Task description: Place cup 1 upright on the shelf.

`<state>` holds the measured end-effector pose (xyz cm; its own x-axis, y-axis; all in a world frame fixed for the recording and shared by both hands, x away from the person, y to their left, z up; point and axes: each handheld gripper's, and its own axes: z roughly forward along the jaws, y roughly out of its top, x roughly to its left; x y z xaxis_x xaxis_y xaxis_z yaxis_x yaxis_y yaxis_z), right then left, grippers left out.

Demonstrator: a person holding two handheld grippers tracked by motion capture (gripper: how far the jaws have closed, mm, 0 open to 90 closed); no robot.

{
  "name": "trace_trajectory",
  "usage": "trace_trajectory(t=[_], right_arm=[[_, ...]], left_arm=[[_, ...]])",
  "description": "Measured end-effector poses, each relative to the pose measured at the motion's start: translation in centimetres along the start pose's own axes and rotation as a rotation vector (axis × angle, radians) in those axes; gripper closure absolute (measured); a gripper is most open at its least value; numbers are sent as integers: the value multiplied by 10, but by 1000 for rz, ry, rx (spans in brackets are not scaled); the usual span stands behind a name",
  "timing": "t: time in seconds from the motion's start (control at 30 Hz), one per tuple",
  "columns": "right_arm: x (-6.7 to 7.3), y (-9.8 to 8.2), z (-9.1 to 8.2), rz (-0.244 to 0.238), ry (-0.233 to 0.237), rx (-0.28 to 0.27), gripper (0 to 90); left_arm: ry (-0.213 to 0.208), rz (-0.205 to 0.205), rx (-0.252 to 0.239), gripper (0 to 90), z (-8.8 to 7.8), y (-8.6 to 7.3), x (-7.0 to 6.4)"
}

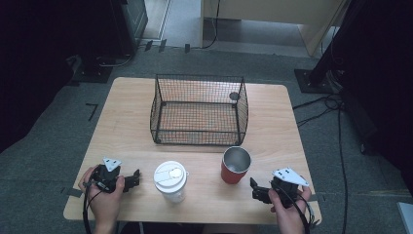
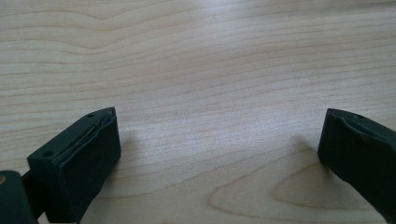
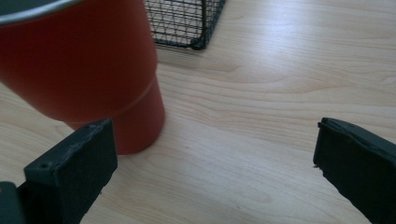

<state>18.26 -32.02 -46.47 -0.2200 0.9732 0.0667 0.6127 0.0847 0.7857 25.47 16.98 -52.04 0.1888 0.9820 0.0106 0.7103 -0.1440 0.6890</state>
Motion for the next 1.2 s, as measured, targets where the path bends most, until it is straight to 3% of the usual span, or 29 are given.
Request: trace_trajectory(t=[0.3,0.7,1.2], right_arm=[[18,4,-1,-31,71,-12,0],[39,17,6,-59,129,-26,0],[50,28,18,-21,147,-49,0]], left_arm=[[0,0,0,0,0,0,0],[0,0,0,0,0,0,0],[0,0,0,0,0,0,0]])
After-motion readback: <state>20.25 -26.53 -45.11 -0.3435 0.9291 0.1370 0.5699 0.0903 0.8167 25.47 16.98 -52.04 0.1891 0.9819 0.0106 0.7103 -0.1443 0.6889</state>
